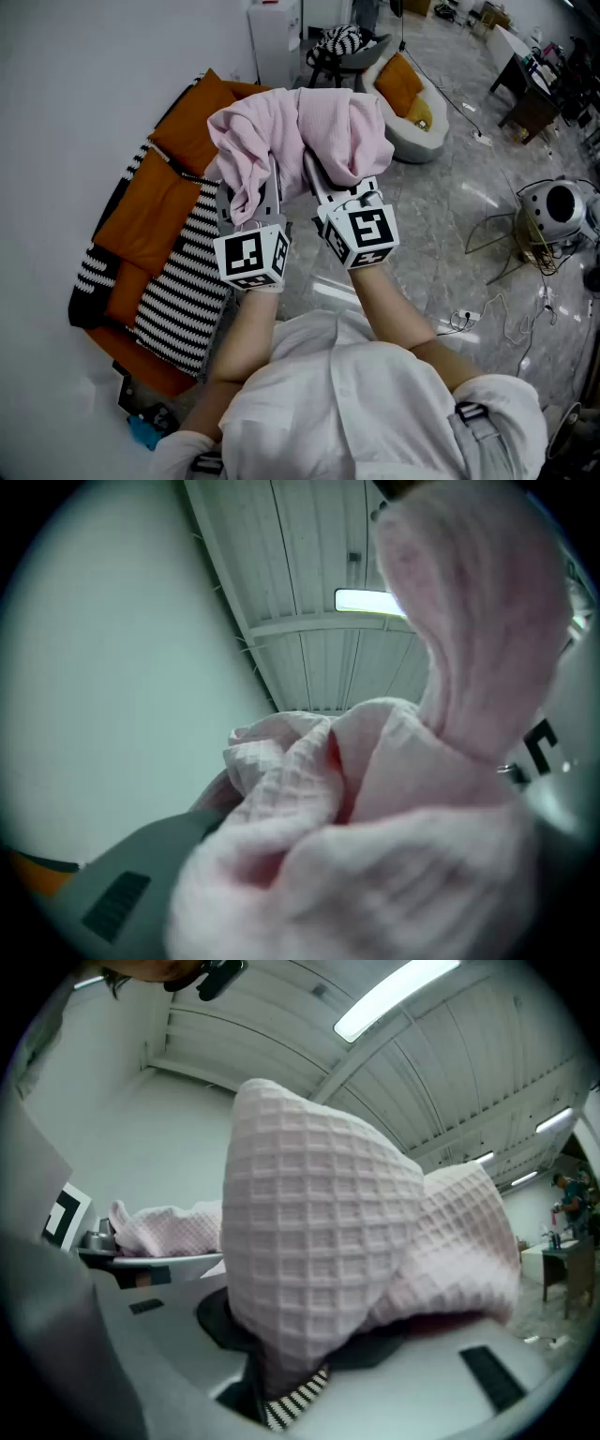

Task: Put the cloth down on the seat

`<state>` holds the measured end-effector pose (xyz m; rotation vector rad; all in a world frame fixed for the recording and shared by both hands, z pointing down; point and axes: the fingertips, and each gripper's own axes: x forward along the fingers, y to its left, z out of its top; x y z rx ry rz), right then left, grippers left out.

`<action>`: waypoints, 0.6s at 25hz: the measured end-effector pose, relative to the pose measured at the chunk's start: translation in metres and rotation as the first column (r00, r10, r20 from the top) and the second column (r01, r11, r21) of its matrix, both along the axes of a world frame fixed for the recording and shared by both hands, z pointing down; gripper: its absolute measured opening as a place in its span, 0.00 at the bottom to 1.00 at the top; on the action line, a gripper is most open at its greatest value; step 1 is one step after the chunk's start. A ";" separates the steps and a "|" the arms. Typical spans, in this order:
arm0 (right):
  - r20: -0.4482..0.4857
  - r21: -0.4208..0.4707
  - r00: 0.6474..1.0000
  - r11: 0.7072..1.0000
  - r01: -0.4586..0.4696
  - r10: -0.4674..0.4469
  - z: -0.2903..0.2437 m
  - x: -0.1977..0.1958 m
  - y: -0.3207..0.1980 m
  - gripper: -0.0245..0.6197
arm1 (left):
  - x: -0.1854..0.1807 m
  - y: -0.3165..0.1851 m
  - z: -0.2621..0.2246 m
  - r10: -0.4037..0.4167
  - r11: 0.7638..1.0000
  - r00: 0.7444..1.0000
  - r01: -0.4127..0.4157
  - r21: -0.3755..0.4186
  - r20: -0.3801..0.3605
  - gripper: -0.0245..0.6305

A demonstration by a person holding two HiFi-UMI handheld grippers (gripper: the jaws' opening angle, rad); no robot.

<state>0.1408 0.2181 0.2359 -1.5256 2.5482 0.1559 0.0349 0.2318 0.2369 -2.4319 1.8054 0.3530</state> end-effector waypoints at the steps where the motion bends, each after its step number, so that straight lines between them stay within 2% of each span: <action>1: 0.000 0.001 1.000 1.000 -0.005 0.005 0.000 0.004 0.000 0.28 | 0.004 0.000 0.000 0.004 1.000 1.000 -0.004 0.000 0.000 0.24; 12: 0.009 0.002 1.000 1.000 -0.025 0.025 -0.001 0.026 -0.007 0.28 | 0.026 -0.009 -0.002 0.024 1.000 1.000 -0.024 0.003 0.012 0.24; 15: 0.059 0.003 0.998 1.000 -0.006 0.006 -0.002 0.028 -0.008 0.28 | 0.027 -0.010 -0.005 0.023 1.000 0.999 -0.023 0.015 0.023 0.24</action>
